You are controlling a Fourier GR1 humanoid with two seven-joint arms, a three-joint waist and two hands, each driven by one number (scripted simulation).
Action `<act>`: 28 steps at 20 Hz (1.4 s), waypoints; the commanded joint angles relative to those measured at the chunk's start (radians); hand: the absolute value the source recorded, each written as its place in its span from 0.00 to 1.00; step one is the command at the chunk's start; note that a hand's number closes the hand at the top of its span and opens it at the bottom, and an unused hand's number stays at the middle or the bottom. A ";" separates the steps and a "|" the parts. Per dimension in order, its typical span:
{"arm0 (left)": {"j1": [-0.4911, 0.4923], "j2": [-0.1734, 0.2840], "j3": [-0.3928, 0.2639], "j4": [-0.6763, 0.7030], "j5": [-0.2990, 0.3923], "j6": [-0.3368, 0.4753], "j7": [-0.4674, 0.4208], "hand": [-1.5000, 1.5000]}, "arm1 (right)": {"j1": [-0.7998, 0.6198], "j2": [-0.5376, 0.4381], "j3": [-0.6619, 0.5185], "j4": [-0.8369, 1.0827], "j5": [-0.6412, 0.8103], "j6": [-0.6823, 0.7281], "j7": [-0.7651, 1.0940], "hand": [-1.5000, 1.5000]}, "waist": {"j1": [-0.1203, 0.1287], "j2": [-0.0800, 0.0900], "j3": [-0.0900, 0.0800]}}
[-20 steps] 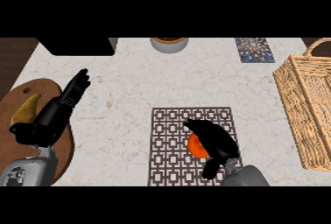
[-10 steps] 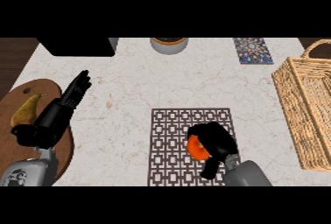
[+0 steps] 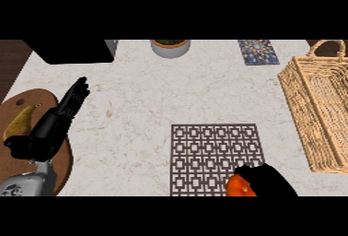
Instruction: Pick the squash from the placemat and place it in the basket
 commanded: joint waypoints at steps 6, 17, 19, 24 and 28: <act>-0.047 -0.014 -0.015 0.055 -0.022 0.006 -0.019 0.50 | 0.434 -0.171 -0.161 -0.244 -0.248 -0.203 -0.233 1.00 | 0.013 0.017 0.004; -0.019 0.013 0.024 0.012 0.005 -0.004 -0.004 0.50 | 0.741 -0.162 -0.317 -0.743 -0.846 -0.067 -0.428 1.00 | -0.015 0.009 0.003; -0.029 0.016 0.013 -0.017 0.011 -0.014 0.037 0.50 | 0.819 -0.175 -0.396 -0.801 -0.958 -0.031 -0.434 1.00 | -0.009 0.009 0.004; -0.001 0.000 -0.017 -0.025 -0.010 -0.017 0.004 0.50 | 0.926 -0.188 -0.639 -0.954 -1.177 0.038 -0.316 1.00 | 0.017 0.016 0.003; -0.017 -0.009 -0.010 0.005 -0.012 -0.005 0.002 0.50 | 0.913 -0.177 -0.838 -0.981 -1.282 0.020 -0.249 1.00 | 0.024 0.017 0.003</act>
